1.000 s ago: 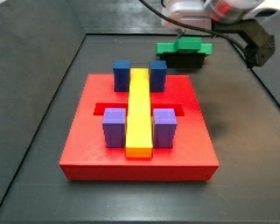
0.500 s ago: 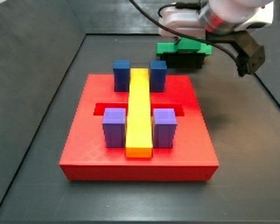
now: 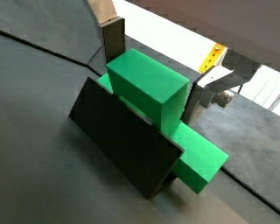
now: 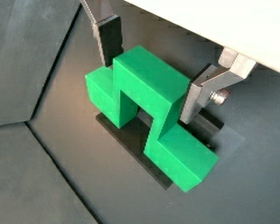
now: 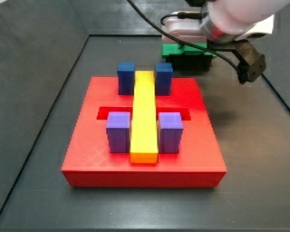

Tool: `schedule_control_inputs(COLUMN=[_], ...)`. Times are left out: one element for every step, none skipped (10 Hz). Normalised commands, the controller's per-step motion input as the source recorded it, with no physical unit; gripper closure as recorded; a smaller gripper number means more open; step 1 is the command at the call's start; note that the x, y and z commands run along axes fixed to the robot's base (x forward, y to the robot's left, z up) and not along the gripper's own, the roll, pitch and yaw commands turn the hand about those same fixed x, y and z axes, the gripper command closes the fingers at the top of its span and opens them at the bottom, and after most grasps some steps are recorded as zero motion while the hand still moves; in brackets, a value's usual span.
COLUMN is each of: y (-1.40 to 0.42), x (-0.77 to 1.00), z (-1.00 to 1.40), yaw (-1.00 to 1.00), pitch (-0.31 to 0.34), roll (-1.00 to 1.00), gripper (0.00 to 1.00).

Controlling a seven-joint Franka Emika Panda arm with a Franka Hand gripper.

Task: Pick up the green object. Move up. Place the green object on the fixture. Regrasp the green object. Move to above the board. Insert the green object.
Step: Regrasp the green object.

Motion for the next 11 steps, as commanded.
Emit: schedule_control_inputs(y=[0.05, 0.01, 0.02, 0.02, 0.02, 0.01, 0.0, 0.0, 0.0, 0.0, 0.0], x=[0.01, 0.01, 0.0, 0.0, 0.0, 0.0, 0.0, 0.0, 0.0, 0.0, 0.0], z=[-0.13, -0.14, -0.16, -0.19, -0.22, -0.16, 0.0, 0.0, 0.0, 0.0, 0.0], yaw=[0.0, 0.0, 0.0, 0.0, 0.0, 0.0, 0.0, 0.0, 0.0, 0.0, 0.0], pitch=[0.0, 0.0, 0.0, 0.0, 0.0, 0.0, 0.014, 0.014, 0.0, 0.0, 0.0], roll=[0.17, 0.17, 0.16, 0.16, 0.17, 0.15, 0.09, 0.0, 0.0, 0.0, 0.0], gripper=[0.0, 0.0, 0.0, 0.0, 0.0, 0.0, 0.0, 0.0, 0.0, 1.0, 1.0])
